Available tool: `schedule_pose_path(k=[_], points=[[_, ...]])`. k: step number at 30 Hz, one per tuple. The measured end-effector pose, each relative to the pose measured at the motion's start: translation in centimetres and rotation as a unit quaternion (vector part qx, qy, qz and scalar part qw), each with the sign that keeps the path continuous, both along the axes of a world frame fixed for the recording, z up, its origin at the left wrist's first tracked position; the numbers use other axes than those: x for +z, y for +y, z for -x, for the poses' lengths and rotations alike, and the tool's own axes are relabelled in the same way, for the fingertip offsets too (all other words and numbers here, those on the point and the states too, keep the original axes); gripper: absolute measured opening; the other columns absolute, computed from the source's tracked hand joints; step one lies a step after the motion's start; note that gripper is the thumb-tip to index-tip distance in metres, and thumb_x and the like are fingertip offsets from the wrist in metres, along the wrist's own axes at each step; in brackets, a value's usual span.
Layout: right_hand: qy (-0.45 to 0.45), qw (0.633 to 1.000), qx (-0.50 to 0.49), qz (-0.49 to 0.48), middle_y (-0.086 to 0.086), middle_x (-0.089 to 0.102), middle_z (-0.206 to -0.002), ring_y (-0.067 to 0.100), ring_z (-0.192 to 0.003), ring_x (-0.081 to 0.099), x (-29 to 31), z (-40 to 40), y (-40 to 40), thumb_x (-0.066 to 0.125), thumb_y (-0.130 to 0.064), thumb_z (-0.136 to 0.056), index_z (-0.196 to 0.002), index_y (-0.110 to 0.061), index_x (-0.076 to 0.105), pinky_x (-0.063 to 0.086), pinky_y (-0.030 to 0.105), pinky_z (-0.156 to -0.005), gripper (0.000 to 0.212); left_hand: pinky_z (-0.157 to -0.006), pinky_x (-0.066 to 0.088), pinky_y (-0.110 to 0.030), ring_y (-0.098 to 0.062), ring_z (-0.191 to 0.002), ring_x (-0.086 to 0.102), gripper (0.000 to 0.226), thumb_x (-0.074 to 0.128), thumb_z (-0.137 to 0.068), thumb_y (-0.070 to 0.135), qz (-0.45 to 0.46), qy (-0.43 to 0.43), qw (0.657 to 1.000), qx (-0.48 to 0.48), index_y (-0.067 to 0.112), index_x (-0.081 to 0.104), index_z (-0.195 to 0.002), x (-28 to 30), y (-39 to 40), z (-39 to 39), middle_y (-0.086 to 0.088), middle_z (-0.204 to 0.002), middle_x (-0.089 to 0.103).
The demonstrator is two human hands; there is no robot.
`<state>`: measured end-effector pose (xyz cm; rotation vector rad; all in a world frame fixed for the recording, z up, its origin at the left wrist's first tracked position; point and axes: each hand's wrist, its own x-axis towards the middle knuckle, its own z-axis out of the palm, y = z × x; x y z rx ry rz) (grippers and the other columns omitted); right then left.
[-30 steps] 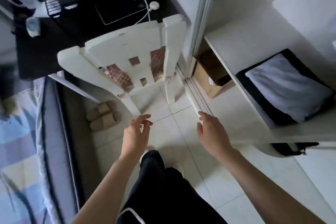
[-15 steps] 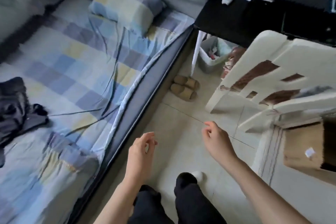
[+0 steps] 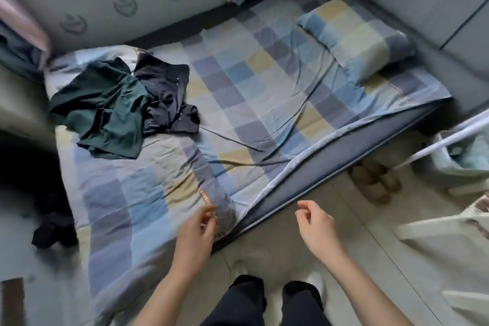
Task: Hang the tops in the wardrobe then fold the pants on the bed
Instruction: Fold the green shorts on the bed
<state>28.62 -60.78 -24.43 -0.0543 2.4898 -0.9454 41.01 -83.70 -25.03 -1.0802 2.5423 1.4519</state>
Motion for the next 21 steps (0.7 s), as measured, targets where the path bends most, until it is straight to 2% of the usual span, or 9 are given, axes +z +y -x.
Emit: schedule_pose_path(k=[2, 5, 8, 11, 15, 18, 21], points=[[-0.017, 0.999, 0.038, 0.008, 0.009, 0.067, -0.111, 0.024, -0.105, 0.058, -0.1, -0.3, -4.0, 0.049, -0.017, -0.097, -0.122, -0.011, 0.059, 0.037, 0.023, -0.084, 0.028, -0.064, 0.044, -0.017, -0.004, -0.080, 0.063, 0.021, 0.056, -0.096, 0.017, 0.002, -0.011, 0.999, 0.042, 0.034, 0.062, -0.107, -0.2, -3.4, -0.4, 0.006, -0.087, 0.071], [-0.031, 0.995, 0.098, 0.006, 0.004, 0.065, -0.112, 0.020, -0.105, 0.055, -0.1, 0.9, -8.5, 0.045, -0.024, -0.098, -0.125, -0.018, 0.056, 0.037, 0.024, -0.081, 0.029, -0.063, 0.044, -0.018, -0.006, -0.079, 0.063, 0.022, 0.055, -0.095, 0.019, -0.003, -0.019, 0.996, 0.088, 0.035, 0.061, -0.109, -0.6, -6.7, -0.3, 0.005, -0.085, 0.071], [-0.032, 0.987, 0.159, 0.000, 0.007, 0.065, -0.110, 0.025, -0.106, 0.056, -0.3, 3.7, -13.0, 0.043, -0.025, -0.099, -0.126, -0.018, 0.054, 0.040, 0.030, -0.079, 0.030, -0.067, 0.045, -0.025, -0.005, -0.080, 0.062, 0.023, 0.057, -0.094, 0.017, 0.001, -0.029, 0.992, 0.125, 0.034, 0.061, -0.108, -1.4, -9.8, 0.7, 0.007, -0.084, 0.070], [-0.019, 0.978, 0.209, -0.005, 0.006, 0.063, -0.118, 0.027, -0.112, 0.054, -0.9, 8.1, -17.7, 0.041, -0.025, -0.099, -0.127, -0.018, 0.052, 0.041, 0.034, -0.087, 0.031, -0.070, 0.047, -0.030, -0.007, -0.081, 0.061, 0.022, 0.058, -0.093, 0.017, -0.002, -0.046, 0.985, 0.169, 0.031, 0.062, -0.109, -2.5, -12.6, 2.9, 0.007, -0.084, 0.069], [-0.015, 0.967, 0.255, 0.000, 0.008, 0.066, -0.109, 0.028, -0.101, 0.058, -2.5, 13.9, -23.9, 0.043, -0.026, -0.098, -0.121, -0.017, 0.055, 0.047, 0.040, -0.085, 0.027, -0.077, 0.049, -0.037, -0.015, -0.086, 0.060, 0.022, 0.056, -0.094, 0.016, 0.013, -0.074, 0.976, 0.205, 0.023, 0.062, -0.113, -5.1, -16.1, 6.7, 0.008, -0.086, 0.064], [-0.009, 0.959, 0.282, -0.012, 0.008, 0.067, -0.107, 0.028, -0.102, 0.058, -4.4, 17.6, -28.6, 0.045, -0.026, -0.097, -0.120, -0.016, 0.056, 0.047, 0.038, -0.086, 0.028, -0.076, 0.049, -0.037, -0.019, -0.087, 0.060, 0.025, 0.054, -0.094, 0.016, 0.023, -0.108, 0.972, 0.205, 0.019, 0.060, -0.118, -7.9, -19.2, 9.3, 0.004, -0.089, 0.063], [-0.011, 0.954, 0.300, -0.019, 0.008, 0.067, -0.110, 0.028, -0.102, 0.058, -6.3, 20.2, -32.5, 0.046, -0.026, -0.095, -0.121, -0.016, 0.056, 0.045, 0.033, -0.083, 0.030, -0.081, 0.049, -0.038, -0.024, -0.096, 0.058, 0.031, 0.054, -0.093, 0.018, 0.026, -0.155, 0.968, 0.197, 0.017, 0.055, -0.124, -10.1, -22.6, 11.0, -0.002, -0.102, 0.063]])
